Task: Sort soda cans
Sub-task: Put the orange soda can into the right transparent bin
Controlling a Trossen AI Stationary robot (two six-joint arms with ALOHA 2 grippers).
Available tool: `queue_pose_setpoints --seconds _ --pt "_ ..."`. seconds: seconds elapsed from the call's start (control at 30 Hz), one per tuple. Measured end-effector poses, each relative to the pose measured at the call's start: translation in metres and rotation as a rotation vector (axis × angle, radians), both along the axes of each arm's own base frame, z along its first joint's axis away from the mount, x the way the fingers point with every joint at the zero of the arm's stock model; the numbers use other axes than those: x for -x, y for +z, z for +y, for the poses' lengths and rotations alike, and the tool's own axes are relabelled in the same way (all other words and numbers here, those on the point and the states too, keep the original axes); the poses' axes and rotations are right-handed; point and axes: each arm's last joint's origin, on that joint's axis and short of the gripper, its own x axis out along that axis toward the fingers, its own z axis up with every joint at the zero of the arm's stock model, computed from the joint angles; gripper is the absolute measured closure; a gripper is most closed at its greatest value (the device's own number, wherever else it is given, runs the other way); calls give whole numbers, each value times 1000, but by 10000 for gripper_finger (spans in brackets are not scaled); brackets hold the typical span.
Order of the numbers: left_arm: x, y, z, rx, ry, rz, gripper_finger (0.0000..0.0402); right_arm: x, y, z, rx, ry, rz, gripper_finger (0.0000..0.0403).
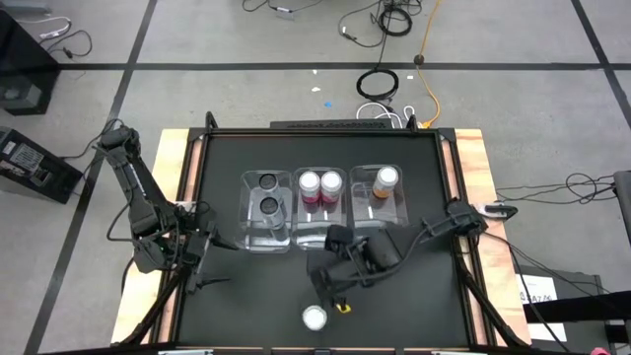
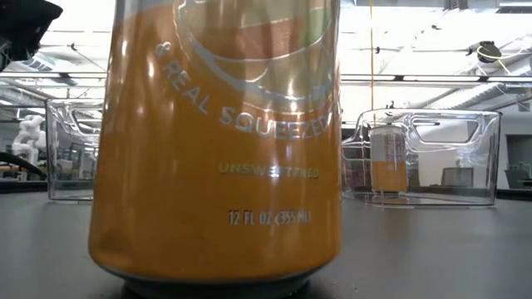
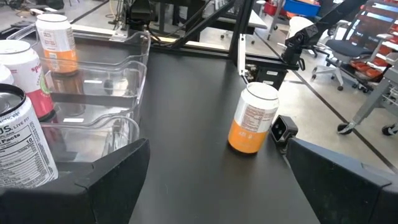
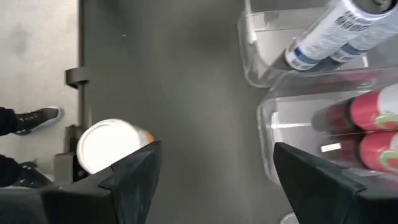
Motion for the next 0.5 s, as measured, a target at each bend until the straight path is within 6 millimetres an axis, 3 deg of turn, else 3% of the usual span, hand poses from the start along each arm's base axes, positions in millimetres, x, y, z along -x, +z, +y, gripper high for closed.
queue_pose_setpoints --seconds 0.3,0.5 --pt "0 0 0 3 1 0 15 7 -8 34 -26 49 -8 103" --pt "0 0 0 8 1 2 15 6 -5 49 -143 -31 -82 103"
